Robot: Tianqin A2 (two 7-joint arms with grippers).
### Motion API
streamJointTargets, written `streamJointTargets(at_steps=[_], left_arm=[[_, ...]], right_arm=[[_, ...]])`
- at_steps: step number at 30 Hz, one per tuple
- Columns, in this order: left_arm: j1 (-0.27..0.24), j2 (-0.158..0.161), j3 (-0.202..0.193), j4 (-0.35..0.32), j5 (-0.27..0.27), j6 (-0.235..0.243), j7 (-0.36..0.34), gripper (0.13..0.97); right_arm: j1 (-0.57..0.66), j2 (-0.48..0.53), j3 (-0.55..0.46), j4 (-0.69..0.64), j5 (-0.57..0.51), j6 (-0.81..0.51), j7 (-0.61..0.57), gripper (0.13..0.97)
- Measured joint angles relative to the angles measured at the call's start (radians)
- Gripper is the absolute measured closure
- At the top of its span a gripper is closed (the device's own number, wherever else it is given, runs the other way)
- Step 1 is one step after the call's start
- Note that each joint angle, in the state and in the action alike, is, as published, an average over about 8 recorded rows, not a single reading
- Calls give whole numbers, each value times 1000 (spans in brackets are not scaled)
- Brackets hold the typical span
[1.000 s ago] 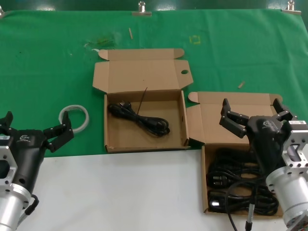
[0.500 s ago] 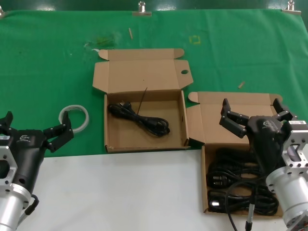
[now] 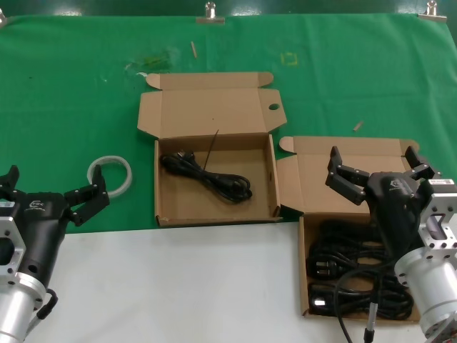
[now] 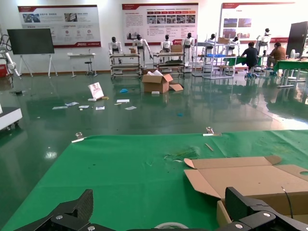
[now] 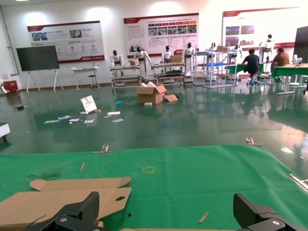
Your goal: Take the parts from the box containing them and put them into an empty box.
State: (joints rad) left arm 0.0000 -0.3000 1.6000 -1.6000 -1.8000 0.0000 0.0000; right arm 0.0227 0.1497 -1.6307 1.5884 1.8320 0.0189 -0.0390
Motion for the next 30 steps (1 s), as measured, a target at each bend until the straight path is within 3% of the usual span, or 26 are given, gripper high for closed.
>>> streamJointTargets(at_steps=[30], left_arm=[[0, 0, 0, 0, 0, 0, 0, 132]], right_arm=[[0, 0, 0, 0, 0, 0, 0, 129]])
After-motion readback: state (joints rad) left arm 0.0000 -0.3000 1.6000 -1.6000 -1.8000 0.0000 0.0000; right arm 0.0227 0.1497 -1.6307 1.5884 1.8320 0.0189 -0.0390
